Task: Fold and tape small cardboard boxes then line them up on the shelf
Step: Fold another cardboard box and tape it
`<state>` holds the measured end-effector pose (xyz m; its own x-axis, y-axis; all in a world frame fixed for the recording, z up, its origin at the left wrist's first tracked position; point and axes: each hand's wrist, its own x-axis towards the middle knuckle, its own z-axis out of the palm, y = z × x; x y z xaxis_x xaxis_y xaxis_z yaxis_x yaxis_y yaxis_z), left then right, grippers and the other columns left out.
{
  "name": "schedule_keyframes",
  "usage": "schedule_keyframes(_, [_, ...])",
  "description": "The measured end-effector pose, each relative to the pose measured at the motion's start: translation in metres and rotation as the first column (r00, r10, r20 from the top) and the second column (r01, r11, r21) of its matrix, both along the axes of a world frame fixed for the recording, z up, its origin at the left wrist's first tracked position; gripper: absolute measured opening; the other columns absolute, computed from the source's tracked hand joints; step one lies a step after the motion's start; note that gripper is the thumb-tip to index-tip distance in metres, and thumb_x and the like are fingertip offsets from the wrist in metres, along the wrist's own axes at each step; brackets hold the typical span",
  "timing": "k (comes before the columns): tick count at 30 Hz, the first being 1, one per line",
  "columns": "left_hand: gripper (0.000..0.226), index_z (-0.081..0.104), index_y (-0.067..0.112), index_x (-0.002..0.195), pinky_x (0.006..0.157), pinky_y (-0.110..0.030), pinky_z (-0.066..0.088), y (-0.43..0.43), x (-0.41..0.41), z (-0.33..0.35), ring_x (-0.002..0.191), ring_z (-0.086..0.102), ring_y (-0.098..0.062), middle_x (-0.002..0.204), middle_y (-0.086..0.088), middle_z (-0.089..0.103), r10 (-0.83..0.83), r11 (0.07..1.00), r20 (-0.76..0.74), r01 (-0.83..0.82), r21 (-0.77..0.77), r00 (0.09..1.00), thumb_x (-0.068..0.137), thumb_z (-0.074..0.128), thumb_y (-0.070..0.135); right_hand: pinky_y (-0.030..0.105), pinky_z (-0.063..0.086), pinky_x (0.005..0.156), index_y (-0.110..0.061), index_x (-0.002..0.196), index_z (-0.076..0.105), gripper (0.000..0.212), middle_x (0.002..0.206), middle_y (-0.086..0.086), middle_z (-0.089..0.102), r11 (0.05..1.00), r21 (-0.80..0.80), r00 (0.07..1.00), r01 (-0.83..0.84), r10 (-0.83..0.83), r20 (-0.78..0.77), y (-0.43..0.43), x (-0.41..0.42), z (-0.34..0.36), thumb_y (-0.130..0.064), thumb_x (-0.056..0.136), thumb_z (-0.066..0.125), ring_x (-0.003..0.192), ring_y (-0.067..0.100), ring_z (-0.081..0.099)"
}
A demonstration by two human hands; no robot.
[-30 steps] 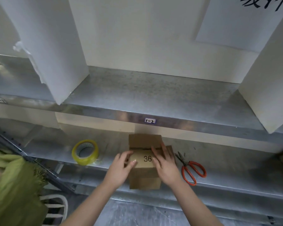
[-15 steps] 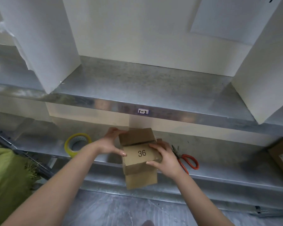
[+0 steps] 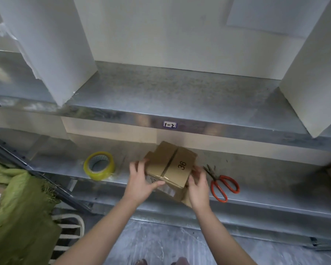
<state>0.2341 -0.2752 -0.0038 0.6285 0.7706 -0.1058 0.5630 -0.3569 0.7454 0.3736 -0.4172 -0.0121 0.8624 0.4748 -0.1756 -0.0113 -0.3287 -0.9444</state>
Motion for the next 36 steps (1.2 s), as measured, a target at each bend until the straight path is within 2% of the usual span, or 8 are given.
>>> schedule_keyframes(3, [0.081,0.035,0.034,0.140,0.105,-0.037,0.039,-0.023,0.003,-0.004,0.130,0.041,-0.025,0.145,0.002,0.021,-0.021,0.995,0.002,0.020,0.100,1.000,0.073,0.070,0.064,0.028,0.035,0.108,-0.029,0.137,0.044,0.051,0.139,-0.009,0.048,0.978,0.061,0.980,-0.197,0.197,0.010,-0.008,0.006,-0.001,-0.035,0.092,0.065,0.129,0.004,0.043])
schedule_keyframes(5, [0.072,0.039,0.034,0.139,0.104,-0.036,0.039,-0.026,0.006,-0.006,0.131,0.039,-0.025,0.146,0.000,0.024,-0.031,0.980,-0.041,0.038,0.197,0.999,0.078,0.064,0.063,0.022,0.030,0.105,-0.035,0.137,0.042,0.061,0.142,-0.011,0.039,0.944,-0.114,0.930,-0.310,0.326,0.169,-0.008,0.010,-0.005,-0.045,0.084,0.071,0.128,-0.001,0.036])
schedule_keyframes(12, [0.069,0.032,0.034,0.148,0.115,-0.041,0.020,0.025,0.005,0.010,0.145,0.016,-0.024,0.156,0.001,0.026,-0.177,0.883,-0.318,0.293,0.366,0.931,0.088,0.051,0.063,0.043,0.037,0.108,-0.029,0.143,0.040,0.069,0.153,0.004,0.029,0.849,-0.470,0.807,-0.240,0.444,0.390,0.017,0.017,0.011,-0.059,0.085,0.062,0.142,0.026,0.026])
schedule_keyframes(17, [0.059,0.041,0.023,0.145,0.117,-0.041,0.015,0.063,-0.057,0.021,0.146,0.022,-0.023,0.151,0.000,0.038,-0.214,0.743,-0.386,0.406,0.532,0.897,0.093,0.055,0.046,0.041,0.038,0.110,-0.025,0.133,0.056,0.045,0.140,0.001,0.051,0.861,-0.371,0.601,-0.349,0.509,0.616,0.011,-0.005,0.039,-0.037,0.091,0.062,0.136,0.022,0.038])
schedule_keyframes(23, [0.061,0.037,0.019,0.147,0.119,-0.035,0.011,0.118,-0.129,-0.001,0.145,0.023,-0.017,0.154,0.001,0.035,-0.154,0.789,-0.473,0.396,0.469,0.868,0.095,0.052,0.045,0.039,0.026,0.119,-0.018,0.138,0.053,0.043,0.138,0.001,0.055,0.780,-0.361,0.425,-0.511,0.595,0.683,0.071,-0.086,0.032,-0.024,0.095,0.055,0.140,0.021,0.036])
schedule_keyframes(28, [0.061,0.036,0.020,0.147,0.116,-0.033,0.017,0.156,-0.140,-0.030,0.144,0.026,-0.019,0.153,0.000,0.036,-0.210,0.801,-0.494,0.438,0.408,0.844,0.094,0.052,0.044,0.037,0.005,0.123,-0.018,0.151,0.031,0.053,0.154,0.004,0.034,0.699,-0.564,0.464,-0.439,0.714,0.524,0.140,-0.132,-0.009,-0.025,0.099,0.043,0.146,0.024,0.022])
schedule_keyframes(33, [0.048,0.052,0.023,0.134,0.109,-0.028,0.021,0.179,-0.142,-0.046,0.132,0.040,-0.019,0.136,0.002,0.052,-0.246,0.868,-0.386,0.380,0.321,0.889,0.089,0.062,0.035,0.036,0.021,0.119,-0.024,0.152,0.025,0.055,0.160,0.000,0.019,0.572,-0.704,0.574,-0.420,0.769,0.281,0.180,-0.131,-0.043,-0.026,0.100,0.043,0.148,0.020,0.013])
schedule_keyframes(36, [0.039,0.060,0.021,0.125,0.107,-0.029,0.025,0.190,-0.145,-0.049,0.125,0.046,-0.022,0.125,0.000,0.059,-0.287,0.849,-0.374,0.415,0.327,0.882,0.088,0.064,0.032,0.035,0.020,0.119,-0.025,0.148,0.034,0.053,0.158,0.000,0.025,0.491,-0.751,0.521,-0.442,0.822,0.230,0.198,-0.123,-0.048,-0.025,0.097,0.050,0.148,0.022,0.016])
